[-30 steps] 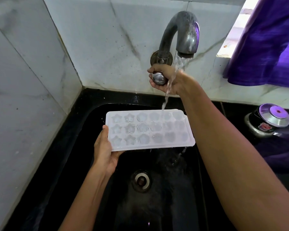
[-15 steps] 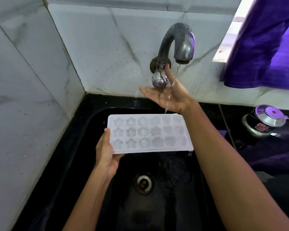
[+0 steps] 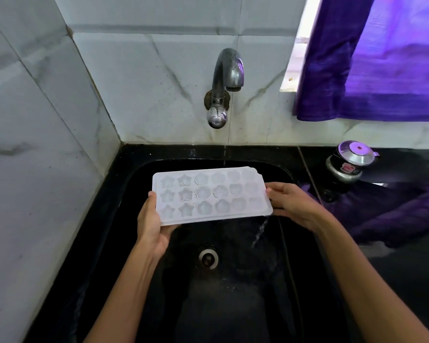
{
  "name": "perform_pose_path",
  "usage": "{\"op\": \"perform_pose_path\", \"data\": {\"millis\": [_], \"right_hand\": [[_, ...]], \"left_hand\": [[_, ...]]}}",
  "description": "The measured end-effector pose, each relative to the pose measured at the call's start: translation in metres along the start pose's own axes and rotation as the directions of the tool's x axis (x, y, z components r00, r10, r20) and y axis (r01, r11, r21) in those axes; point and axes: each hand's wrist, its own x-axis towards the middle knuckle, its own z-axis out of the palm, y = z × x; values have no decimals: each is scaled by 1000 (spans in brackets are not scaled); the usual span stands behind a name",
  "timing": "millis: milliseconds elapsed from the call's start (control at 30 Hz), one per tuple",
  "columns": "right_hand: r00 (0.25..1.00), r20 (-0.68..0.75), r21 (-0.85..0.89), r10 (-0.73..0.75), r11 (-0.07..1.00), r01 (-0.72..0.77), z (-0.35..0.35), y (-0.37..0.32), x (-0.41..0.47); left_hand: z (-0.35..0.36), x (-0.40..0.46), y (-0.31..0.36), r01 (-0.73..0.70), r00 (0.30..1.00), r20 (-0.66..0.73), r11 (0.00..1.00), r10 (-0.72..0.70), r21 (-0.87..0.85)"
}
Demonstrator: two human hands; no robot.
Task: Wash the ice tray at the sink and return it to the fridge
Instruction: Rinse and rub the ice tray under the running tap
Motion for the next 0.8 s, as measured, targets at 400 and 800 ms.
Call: {"op": "perform_pose_path", "data": {"millis": [400,800], "right_hand": [[989,-144,32,-31,999,36,5,56,-38],[974,-188,30,126,992,-122,41,134,-70]], "left_hand": [[-40,-28,-25,37,978,184,950,-99,310],[-103,-35,-76,-25,989,127,750,-79,661]]}}
